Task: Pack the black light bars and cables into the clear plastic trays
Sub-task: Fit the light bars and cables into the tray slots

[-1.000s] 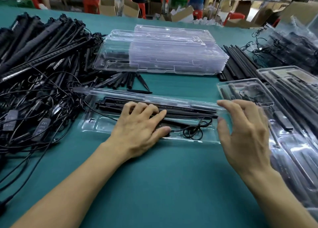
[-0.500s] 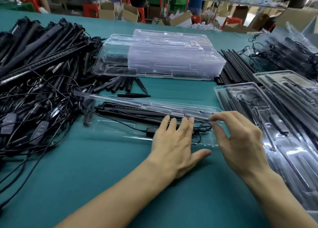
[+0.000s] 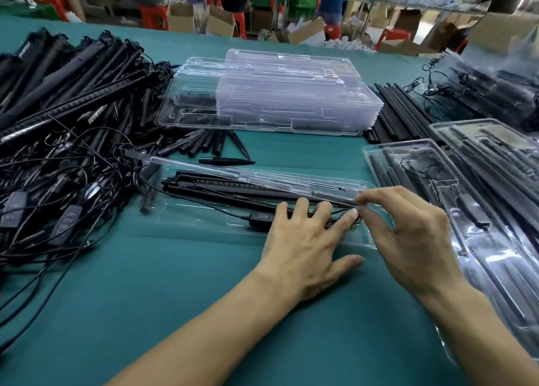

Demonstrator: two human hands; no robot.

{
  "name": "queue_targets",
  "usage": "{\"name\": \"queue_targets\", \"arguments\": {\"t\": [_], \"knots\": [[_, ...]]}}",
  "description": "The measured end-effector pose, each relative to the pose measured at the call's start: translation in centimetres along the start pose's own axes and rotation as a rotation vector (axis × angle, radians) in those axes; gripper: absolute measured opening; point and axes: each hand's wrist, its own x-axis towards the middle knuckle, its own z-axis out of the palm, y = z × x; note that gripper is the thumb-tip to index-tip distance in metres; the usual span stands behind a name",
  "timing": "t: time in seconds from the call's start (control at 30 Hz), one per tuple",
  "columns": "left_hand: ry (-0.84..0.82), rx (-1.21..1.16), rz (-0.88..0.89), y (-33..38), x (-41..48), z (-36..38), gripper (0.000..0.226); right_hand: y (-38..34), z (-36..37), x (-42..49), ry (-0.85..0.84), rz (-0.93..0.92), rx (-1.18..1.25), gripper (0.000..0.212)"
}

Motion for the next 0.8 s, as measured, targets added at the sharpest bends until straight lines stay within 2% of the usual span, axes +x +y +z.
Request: {"name": "queue_targets", "arguments": {"t": [0.1,0.4,0.6,0.67,0.73,0.8], "knots": [[0.008,-0.005,-0.022,-0.1,0.0,-0.1,0.076,0.1,0.0,-0.1,-0.021,-0.025,-0.011,0.015],[0.02,-0.09,-0.01,2.8,0.4,-0.3,0.062,0.4,-0.4,0.9,-0.07,-0.02,0.04,0.019],[0.009,-0.123,0.015,2.5,-0.4,0.5,0.074,1.0,-1.2,2.0,-0.12,0.001,0.098,0.021],[-0.001,-0.152,0.036,2.1,-0.8,0.5,0.079,0.9,-1.2,1.7,-0.079,0.017,0.015,0.02],[-0.002,-0.179,0.047,1.8,-1.0,0.6,0.082,0.7,-1.4,1.2,0.032,0.05,-0.166,0.015],[-0.005,-0.193,0.053,1.6,-1.1,0.6,0.083,0.3,-1.5,0.8,0.125,0.105,-0.229,0.018]]}}
